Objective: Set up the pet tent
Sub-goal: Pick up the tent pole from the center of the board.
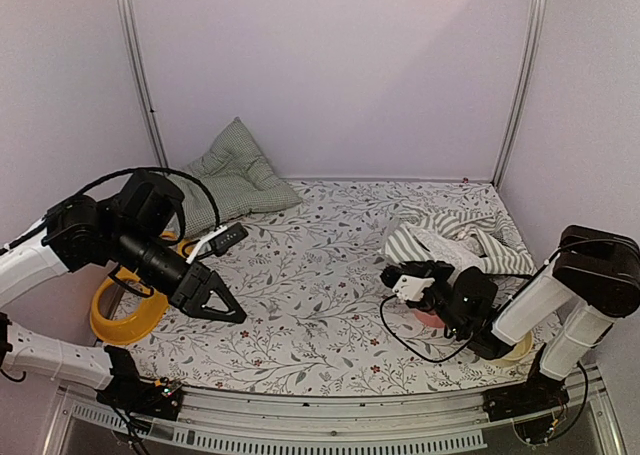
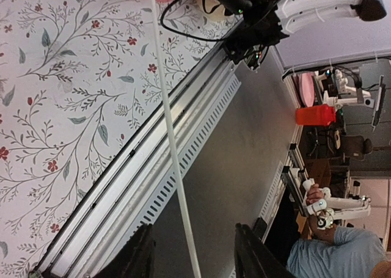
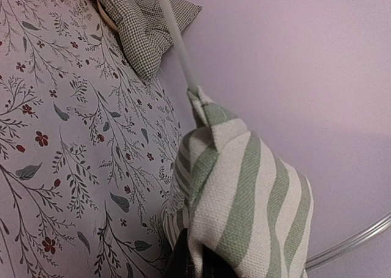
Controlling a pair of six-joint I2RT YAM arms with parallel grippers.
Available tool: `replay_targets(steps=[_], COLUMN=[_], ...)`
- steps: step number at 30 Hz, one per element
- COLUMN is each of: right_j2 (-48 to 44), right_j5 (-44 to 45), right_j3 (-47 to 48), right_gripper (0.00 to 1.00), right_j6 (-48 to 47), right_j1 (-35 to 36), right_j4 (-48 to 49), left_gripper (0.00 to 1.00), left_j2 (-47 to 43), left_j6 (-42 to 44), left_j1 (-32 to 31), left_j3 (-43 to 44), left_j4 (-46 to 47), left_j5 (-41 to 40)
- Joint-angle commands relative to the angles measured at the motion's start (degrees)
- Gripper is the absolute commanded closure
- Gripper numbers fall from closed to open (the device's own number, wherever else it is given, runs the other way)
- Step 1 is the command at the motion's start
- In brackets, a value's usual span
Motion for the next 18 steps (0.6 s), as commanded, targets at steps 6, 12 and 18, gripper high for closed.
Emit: replay_targets(steps=[6, 12, 18], right_j2=[-0.2, -0.19, -0.59], right_j5=[1.86, 2.11, 2.65], right_j3=[-0.62, -0.8, -0.98], right_gripper=[1.0, 1.0, 1.0], right_j6=[-0.47, -0.63, -0.93], right_j1=[0.71, 1.03, 1.18], right_j4=[2.85, 2.98, 3.18], left_gripper=[0.65, 0.68, 0.68], left_j2=[3.71, 7.94, 10.0], left_j6=[0.9, 6.78, 7.82], left_j1=[-3.5, -2.17, -2.01], left_j3=[4.38, 10.17, 11.92], left_j4=[-6.42, -13.33, -14.71], left_j5=[1.96, -1.0, 0.22])
